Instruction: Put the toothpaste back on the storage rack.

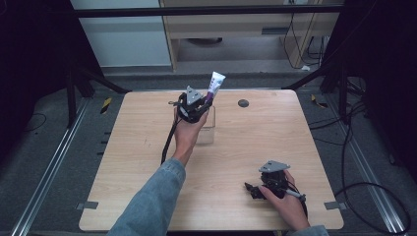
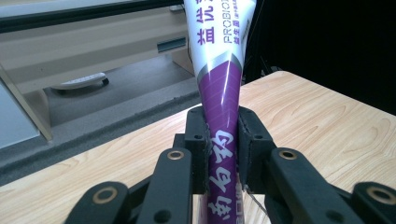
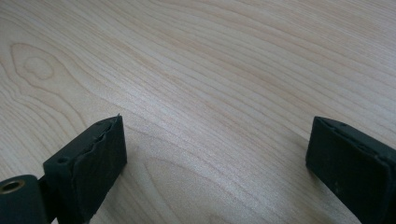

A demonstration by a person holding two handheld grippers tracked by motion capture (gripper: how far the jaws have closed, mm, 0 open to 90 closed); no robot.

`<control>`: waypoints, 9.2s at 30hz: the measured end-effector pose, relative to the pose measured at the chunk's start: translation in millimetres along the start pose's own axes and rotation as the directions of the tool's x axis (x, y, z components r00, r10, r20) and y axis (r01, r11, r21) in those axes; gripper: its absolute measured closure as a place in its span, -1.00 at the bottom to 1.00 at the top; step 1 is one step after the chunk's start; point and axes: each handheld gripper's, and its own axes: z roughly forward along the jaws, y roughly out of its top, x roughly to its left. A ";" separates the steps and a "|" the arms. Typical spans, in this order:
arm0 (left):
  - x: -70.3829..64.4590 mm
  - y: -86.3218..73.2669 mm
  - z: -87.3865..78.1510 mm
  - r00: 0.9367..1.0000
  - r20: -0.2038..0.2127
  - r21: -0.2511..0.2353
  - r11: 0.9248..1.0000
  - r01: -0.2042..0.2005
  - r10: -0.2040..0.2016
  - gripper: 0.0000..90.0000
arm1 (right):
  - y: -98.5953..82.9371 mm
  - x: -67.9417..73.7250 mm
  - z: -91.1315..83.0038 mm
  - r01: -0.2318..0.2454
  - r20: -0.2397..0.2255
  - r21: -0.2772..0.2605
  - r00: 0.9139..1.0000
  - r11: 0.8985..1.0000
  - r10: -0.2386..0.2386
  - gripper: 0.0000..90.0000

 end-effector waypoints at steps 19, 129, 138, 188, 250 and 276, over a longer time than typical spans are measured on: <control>5.8 -11.1 5.3 1.000 -0.010 0.029 1.000 -0.002 0.003 0.69 | 0.1 0.1 -0.1 -0.003 -0.002 -0.001 1.000 1.000 0.003 -0.88; 2.9 -37.8 11.2 1.000 -0.002 0.266 0.964 -0.022 0.023 0.67 | 0.1 0.5 -0.5 -0.008 -0.004 0.003 1.000 1.000 0.008 -0.88; 3.3 -36.8 12.3 1.000 0.005 0.265 0.964 -0.015 0.014 0.66 | 0.1 0.5 -0.5 -0.008 -0.004 0.003 1.000 1.000 0.008 -0.88; 12.1 -8.3 -48.6 0.997 0.079 0.207 0.978 -0.007 -0.010 0.32 | 0.1 2.3 -0.1 -0.009 0.003 0.003 1.000 1.000 0.009 -0.89; -32.0 -18.4 -104.7 0.970 0.207 0.285 0.941 -0.182 0.125 -0.91 | 0.1 2.2 -0.1 -0.007 0.002 0.004 1.000 1.000 0.007 -0.89; 7.8 -91.8 -145.7 0.992 0.115 0.373 0.923 -0.098 0.058 -0.93 | 0.1 3.0 -0.4 -0.011 0.003 0.005 1.000 1.000 0.011 -0.89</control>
